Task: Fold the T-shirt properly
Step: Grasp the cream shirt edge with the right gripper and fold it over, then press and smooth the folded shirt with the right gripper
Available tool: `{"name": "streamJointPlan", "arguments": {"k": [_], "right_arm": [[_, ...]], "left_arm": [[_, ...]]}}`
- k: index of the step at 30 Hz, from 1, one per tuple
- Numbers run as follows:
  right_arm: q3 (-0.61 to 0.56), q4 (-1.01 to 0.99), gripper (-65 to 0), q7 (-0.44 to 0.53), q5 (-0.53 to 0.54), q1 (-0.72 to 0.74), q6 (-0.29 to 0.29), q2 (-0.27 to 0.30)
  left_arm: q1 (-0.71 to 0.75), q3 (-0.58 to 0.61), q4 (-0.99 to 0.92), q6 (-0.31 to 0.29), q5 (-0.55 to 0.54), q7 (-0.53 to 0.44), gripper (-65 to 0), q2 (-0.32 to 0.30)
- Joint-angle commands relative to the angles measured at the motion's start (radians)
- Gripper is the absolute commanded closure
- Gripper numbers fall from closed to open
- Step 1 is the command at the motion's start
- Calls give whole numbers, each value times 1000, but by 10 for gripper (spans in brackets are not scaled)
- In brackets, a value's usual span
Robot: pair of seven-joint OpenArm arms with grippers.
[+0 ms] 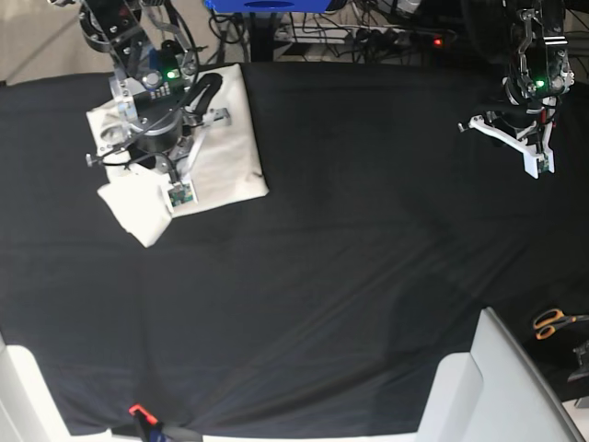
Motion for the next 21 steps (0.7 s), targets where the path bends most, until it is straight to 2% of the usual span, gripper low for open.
{"name": "streamJointPlan", "arguments": {"k": [1, 6, 17, 19, 21], "right_arm": [[1, 13, -2, 24, -15, 8, -7, -5], [1, 12, -2, 25, -15, 8, -7, -5], [-1, -42, -3, 29, -13, 8, -7, -49], [-1, -42, -36, 29, -13, 8, -5, -67], [-2, -42, -116, 30, -13, 6, 3, -75]], "left_arm": [[0, -7, 15, 4, 5, -14, 0, -15], [0, -7, 14, 4, 5, -14, 0, -15], [0, -7, 14, 4, 5, -14, 0, -15], [0, -7, 14, 4, 5, -14, 0, -15], [0, -7, 9, 4, 5, -14, 0, -15]]}}
